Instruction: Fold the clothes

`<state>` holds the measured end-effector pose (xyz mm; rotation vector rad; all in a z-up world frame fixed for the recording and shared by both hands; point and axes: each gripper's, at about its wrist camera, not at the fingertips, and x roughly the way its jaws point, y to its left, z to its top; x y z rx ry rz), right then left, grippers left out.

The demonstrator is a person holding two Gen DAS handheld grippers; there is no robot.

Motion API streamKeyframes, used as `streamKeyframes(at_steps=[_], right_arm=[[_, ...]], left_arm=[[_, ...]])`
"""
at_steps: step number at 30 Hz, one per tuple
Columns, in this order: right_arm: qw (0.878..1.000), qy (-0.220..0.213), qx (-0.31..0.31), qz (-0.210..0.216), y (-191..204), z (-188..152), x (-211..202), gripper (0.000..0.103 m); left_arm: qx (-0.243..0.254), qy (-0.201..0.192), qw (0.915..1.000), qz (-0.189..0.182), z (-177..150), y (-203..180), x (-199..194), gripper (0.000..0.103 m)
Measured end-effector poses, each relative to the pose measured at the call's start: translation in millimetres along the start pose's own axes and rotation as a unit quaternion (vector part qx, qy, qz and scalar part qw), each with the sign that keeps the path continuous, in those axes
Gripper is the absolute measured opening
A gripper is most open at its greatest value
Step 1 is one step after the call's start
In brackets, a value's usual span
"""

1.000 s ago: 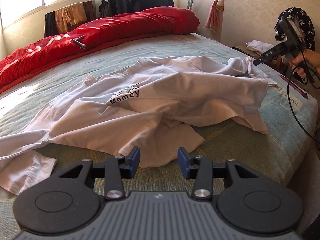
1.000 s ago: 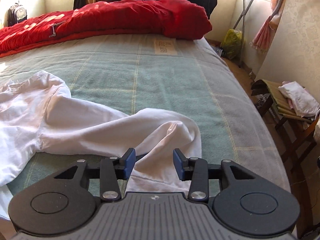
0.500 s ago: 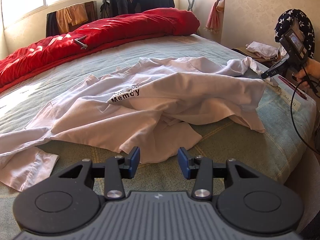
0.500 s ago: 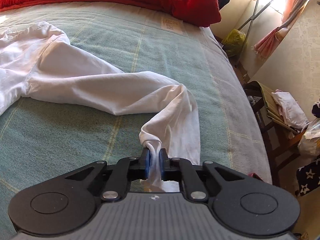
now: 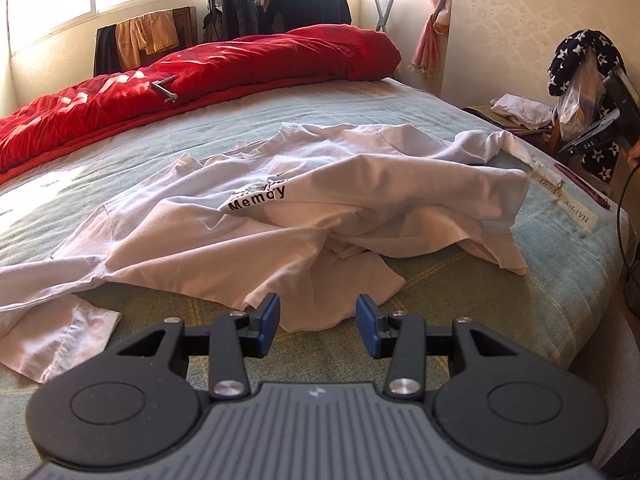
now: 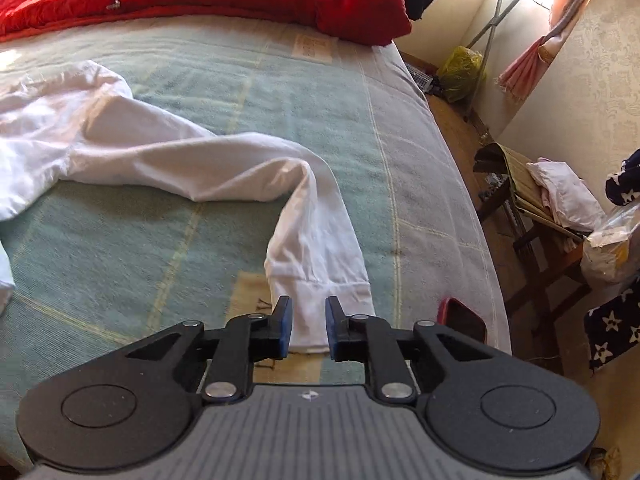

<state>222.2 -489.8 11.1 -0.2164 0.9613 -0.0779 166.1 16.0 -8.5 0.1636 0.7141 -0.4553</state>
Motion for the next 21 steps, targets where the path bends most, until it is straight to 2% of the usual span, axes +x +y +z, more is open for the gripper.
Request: streamKeyframes(at_steps=[6,14,17,21], right_arm=[[0.993,-0.062,-0.021,0.098,42.7,65.2,6.4,0.037],[0.978,-0.09,-0.054,0.179,105.7,165.3,84.8,0.037],[0.975,-0.08,-0.071,0.196,125.5,181.5,123.1,0.037],[0.97,-0.067,-0.093,0.215,144.4,175.4,154.4,0.04]], left_arm=[[-0.023,-0.007,0.9997,-0.007,5.6,8.8,0.9,0.044],[-0.032,-0.015,0.9994,-0.004,12.1,17.6,6.3,0.044],[-0.026,-0.018,0.9995,-0.005,15.0,18.1,12.1,0.044],[-0.02,-0.015,0.9996,-0.015,18.2,18.3,24.4,0.044]])
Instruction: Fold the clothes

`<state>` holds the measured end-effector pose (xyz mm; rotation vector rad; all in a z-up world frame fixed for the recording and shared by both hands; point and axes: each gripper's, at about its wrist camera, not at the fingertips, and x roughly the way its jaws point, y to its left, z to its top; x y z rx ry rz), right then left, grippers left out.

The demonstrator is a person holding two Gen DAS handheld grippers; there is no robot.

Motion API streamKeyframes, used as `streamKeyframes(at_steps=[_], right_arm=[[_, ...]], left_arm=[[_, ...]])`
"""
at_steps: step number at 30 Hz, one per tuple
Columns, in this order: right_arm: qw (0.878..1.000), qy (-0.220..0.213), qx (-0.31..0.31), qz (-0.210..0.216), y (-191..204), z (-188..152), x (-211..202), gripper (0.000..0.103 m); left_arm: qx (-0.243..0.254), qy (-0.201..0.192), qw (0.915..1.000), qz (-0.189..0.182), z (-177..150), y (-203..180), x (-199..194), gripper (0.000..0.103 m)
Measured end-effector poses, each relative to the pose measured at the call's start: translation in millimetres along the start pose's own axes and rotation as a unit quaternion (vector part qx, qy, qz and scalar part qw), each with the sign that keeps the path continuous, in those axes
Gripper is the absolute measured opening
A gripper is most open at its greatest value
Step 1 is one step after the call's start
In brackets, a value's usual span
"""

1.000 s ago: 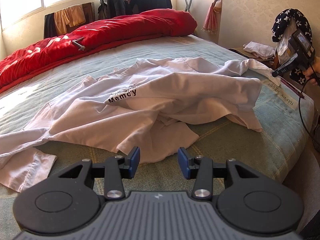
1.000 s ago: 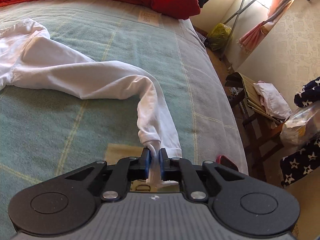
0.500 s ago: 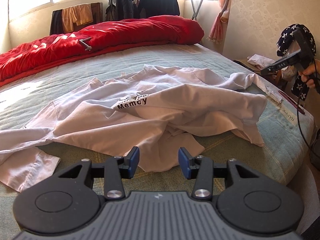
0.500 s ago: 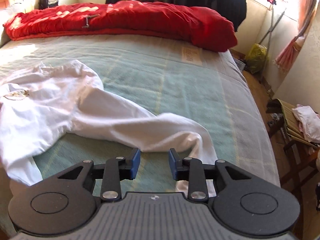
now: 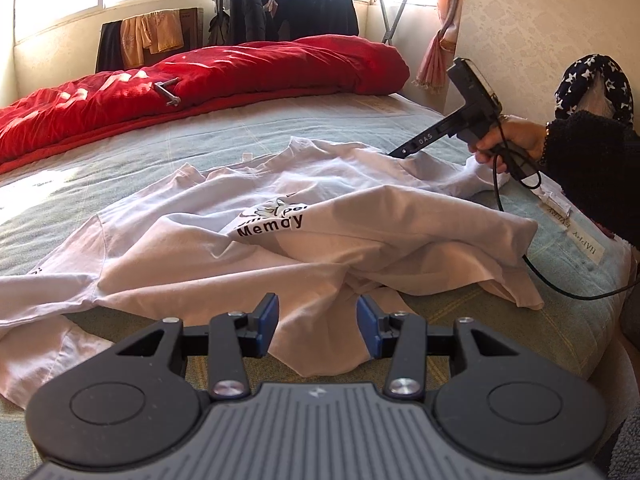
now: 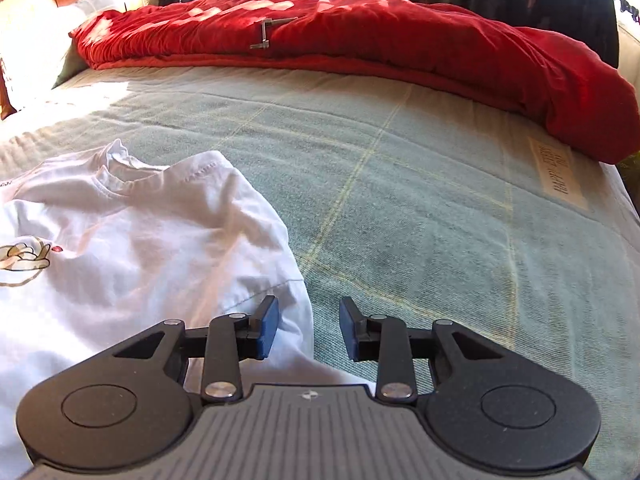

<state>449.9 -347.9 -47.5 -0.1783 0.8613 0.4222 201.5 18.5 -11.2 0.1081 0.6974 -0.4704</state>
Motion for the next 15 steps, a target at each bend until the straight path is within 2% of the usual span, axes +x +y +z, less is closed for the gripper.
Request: streamKeyframes(at_steps=[4,10,11,12,14,15], right_arm=[[1.0,-0.022,-0.016,0.006,5.6,-14.3,5.6,0.048],[1.0,-0.019,-0.007,0.013,7.8,-19.0,5.8,0.049],[1.0,-0.015,-0.005,0.016,9.0,-17.6,5.5,0.045],[1.0,-0.01,-0.002,0.02,10.3,-16.2,5.2,0.029],[1.0,-0.007,-0.017,0.016,18.4,-13.2,3.1,0.011],[0.999,-0.007,-0.031,0.008,23.9,-11.5,1.5,0.009]], left_arm=[[0.01,0.009,0.9999,-0.01,1.8,-1.4,12.5,0.044],[0.02,0.016,0.9995,-0.018,2.7,-6.7,26.8,0.045],[0.02,0.016,0.9995,-0.02,2.4,-7.1,27.6,0.046],[0.021,0.016,0.9994,-0.021,2.0,-7.7,28.6,0.048],[0.023,0.017,0.9994,-0.022,0.9,-8.4,29.4,0.049],[0.023,0.017,0.9993,-0.022,0.6,-8.6,29.5,0.049]])
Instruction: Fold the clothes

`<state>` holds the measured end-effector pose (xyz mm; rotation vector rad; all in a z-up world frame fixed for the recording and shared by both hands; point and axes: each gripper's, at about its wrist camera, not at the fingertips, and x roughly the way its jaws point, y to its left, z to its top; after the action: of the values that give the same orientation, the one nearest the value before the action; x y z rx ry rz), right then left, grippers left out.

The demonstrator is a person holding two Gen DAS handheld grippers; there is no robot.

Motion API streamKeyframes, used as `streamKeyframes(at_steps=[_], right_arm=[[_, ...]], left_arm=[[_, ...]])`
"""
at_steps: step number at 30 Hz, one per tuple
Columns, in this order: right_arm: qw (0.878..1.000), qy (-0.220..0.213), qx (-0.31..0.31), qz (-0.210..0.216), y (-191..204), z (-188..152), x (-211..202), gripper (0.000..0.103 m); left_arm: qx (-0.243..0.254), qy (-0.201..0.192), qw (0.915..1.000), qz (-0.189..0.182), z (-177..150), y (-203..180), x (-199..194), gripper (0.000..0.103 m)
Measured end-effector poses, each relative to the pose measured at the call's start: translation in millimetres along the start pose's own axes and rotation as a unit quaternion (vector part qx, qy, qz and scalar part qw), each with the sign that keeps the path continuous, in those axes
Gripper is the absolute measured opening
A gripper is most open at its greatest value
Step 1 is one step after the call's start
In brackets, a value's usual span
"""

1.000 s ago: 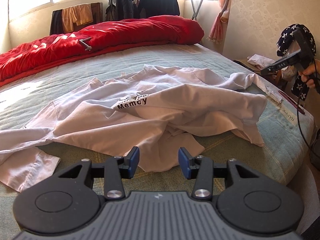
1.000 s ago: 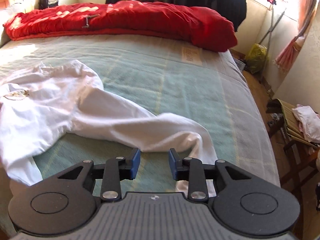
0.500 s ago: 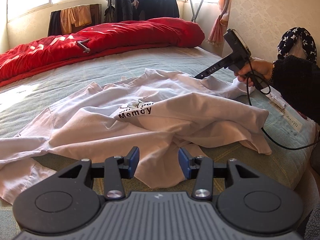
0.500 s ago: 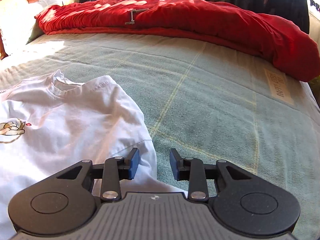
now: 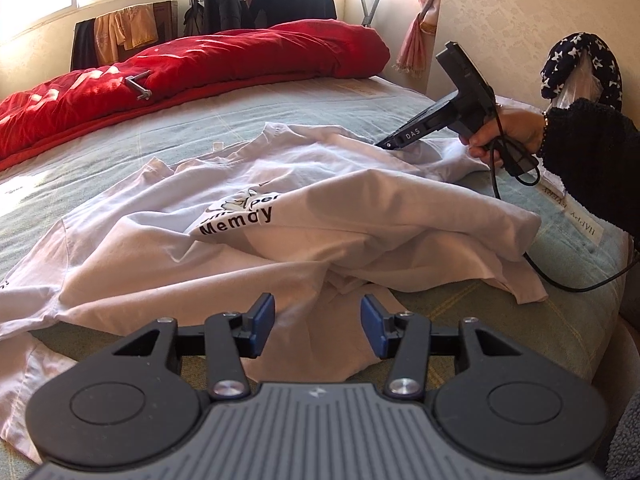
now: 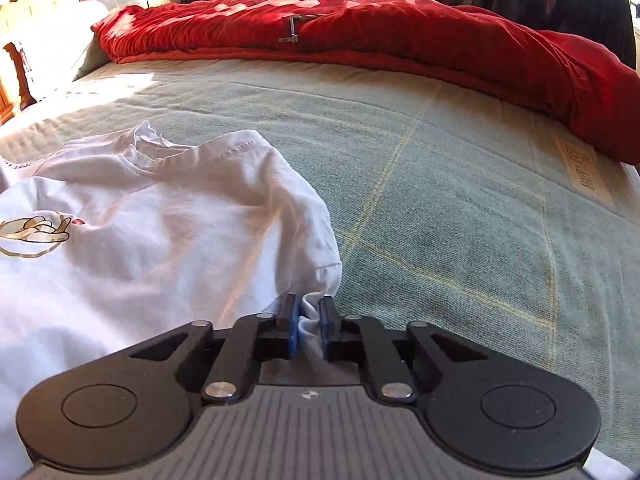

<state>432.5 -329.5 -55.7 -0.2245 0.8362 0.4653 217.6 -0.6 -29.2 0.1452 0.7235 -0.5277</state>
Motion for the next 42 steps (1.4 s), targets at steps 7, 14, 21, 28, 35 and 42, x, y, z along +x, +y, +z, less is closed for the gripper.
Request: streamKeyframes(at_steps=[7,14,21,28,35,42], right_arm=[[0.995,-0.026,-0.032,-0.091,-2.8,35.1,5.2,0.007],[0.994,0.015,-0.002,-0.112,-8.6,37.3,43.1,0.01],[0.994,-0.008,0.013,-0.107,3.4,31.3,-10.2,0.022],[0.998,-0.024,-0.002,-0.058,27.6,41.8,-53.5,0.032],[0.998,-0.045,-0.041,0.011,35.3,77.9,-42.5,0.045],[0.994,-0.028,-0.07,0.079,25.6,124.8,9.8,0.051]], left_arm=[[-0.01,-0.016,0.9998,-0.005,3.2,3.3,-7.4,0.049],[-0.015,-0.023,0.9996,0.0,-0.6,6.5,-15.1,0.049],[-0.029,-0.032,0.9989,0.017,-10.1,15.5,-29.2,0.049],[-0.046,-0.042,0.9977,0.025,-6.7,33.1,-40.4,0.049],[-0.044,-0.048,0.9957,0.066,55.3,108.7,-31.3,0.047],[-0.011,-0.007,0.9994,0.031,124.4,190.9,54.1,0.044]])
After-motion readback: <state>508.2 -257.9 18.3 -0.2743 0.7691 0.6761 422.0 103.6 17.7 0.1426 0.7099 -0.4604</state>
